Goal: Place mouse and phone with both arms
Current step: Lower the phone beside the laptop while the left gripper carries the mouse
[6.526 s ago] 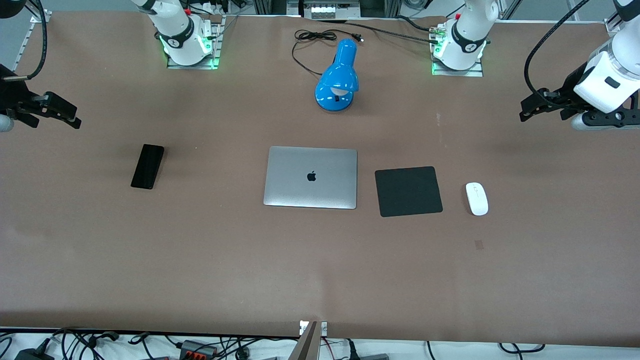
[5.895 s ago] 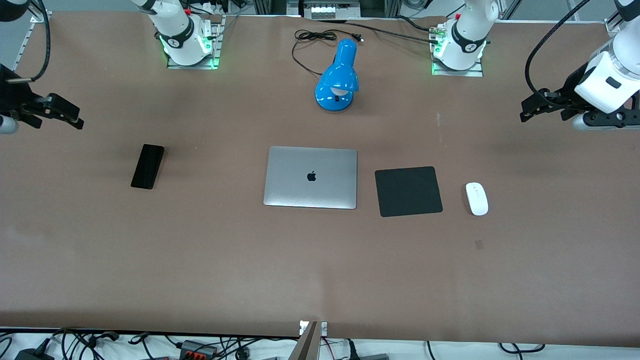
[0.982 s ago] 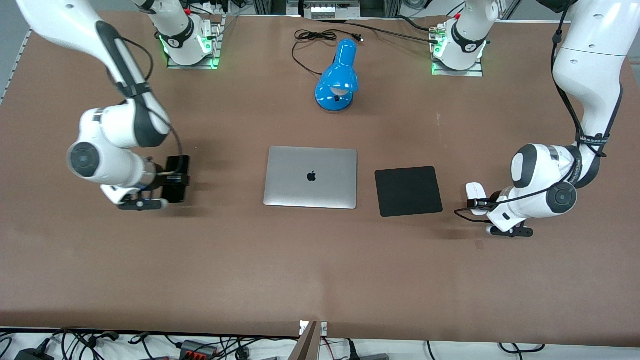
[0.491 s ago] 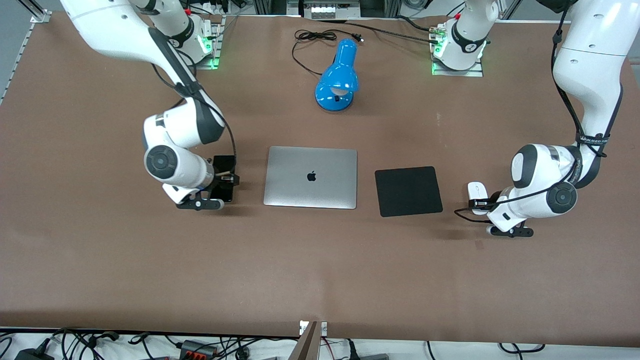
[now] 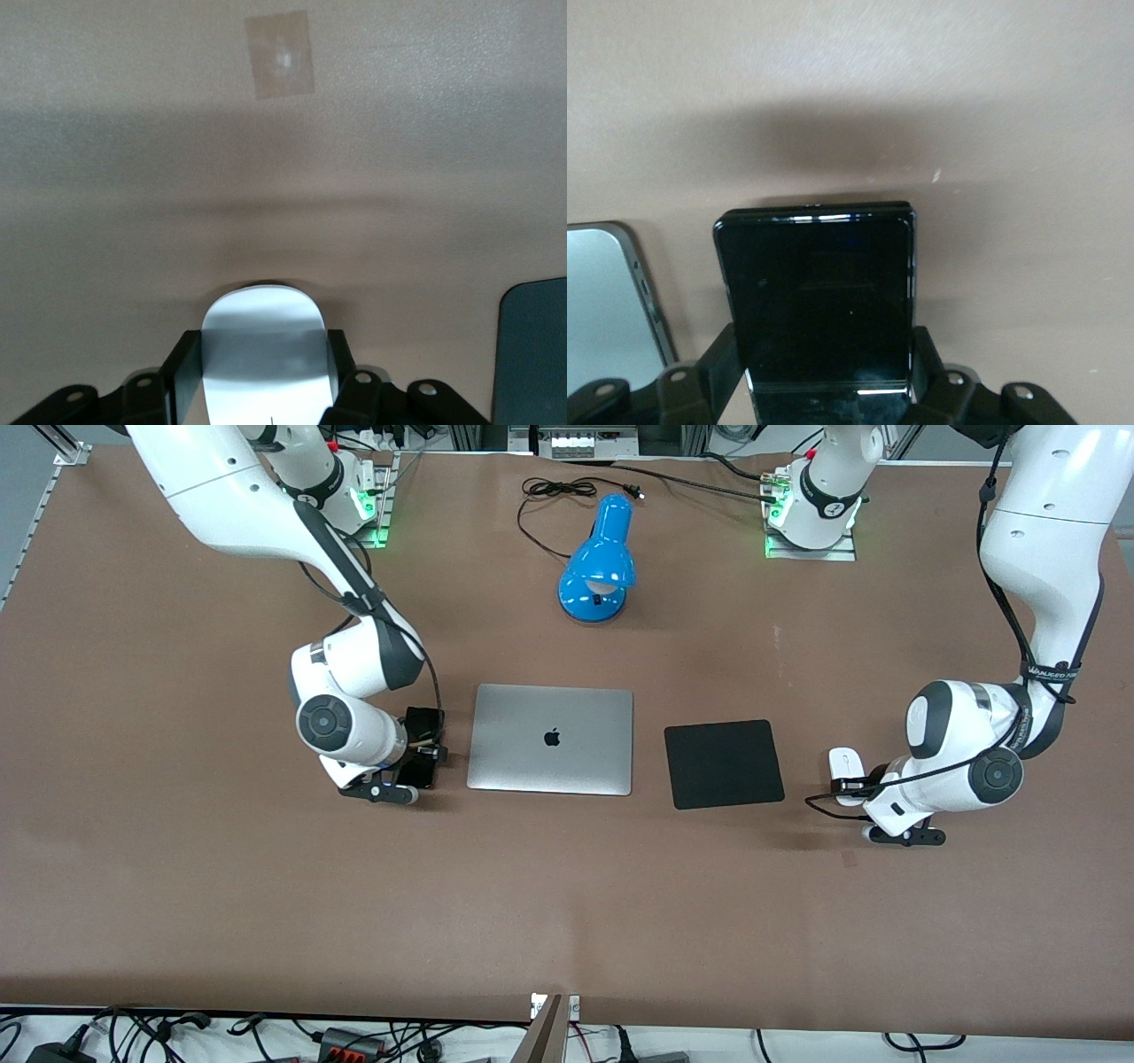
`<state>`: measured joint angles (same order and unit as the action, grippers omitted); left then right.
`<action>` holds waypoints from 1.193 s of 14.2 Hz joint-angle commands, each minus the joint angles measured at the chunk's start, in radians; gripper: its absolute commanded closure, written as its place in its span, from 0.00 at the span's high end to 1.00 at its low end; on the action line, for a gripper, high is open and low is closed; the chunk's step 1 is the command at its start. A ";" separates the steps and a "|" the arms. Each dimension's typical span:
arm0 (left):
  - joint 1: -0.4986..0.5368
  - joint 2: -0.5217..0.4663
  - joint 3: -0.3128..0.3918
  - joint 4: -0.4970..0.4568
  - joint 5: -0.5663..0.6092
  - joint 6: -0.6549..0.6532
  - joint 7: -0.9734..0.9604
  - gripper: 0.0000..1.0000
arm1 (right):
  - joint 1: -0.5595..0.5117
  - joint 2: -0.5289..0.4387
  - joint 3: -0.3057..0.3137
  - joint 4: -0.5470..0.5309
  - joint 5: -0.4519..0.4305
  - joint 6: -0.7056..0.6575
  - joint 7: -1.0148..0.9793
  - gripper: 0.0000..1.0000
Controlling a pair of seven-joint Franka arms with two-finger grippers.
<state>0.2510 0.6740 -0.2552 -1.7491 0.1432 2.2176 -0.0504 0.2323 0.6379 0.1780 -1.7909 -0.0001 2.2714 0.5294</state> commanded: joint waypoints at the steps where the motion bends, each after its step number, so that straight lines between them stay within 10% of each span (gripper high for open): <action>1: -0.016 -0.014 -0.006 0.011 0.024 -0.033 0.003 0.51 | 0.024 0.020 -0.003 0.021 0.009 0.020 0.034 0.27; 8: -0.038 -0.024 -0.070 0.094 0.019 -0.194 -0.046 0.50 | 0.022 0.037 -0.005 0.012 -0.003 0.013 0.012 0.28; 13: -0.059 -0.011 -0.246 0.095 0.022 -0.188 -0.310 0.50 | 0.018 0.037 -0.005 0.008 -0.001 -0.004 -0.017 0.33; 14: -0.090 -0.004 -0.251 0.095 0.024 -0.182 -0.345 0.50 | 0.018 0.037 -0.005 0.008 -0.001 -0.006 -0.012 0.79; 15: -0.122 -0.001 -0.249 0.095 0.023 -0.176 -0.353 0.50 | 0.018 0.034 -0.005 0.010 -0.001 -0.006 -0.011 1.00; 17: -0.171 0.012 -0.248 0.092 0.026 -0.142 -0.361 0.50 | 0.015 -0.013 -0.006 0.018 -0.001 -0.028 -0.025 1.00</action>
<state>0.1077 0.6683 -0.4996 -1.6589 0.1432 2.0506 -0.3869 0.2506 0.6674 0.1728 -1.7883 -0.0012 2.2820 0.5284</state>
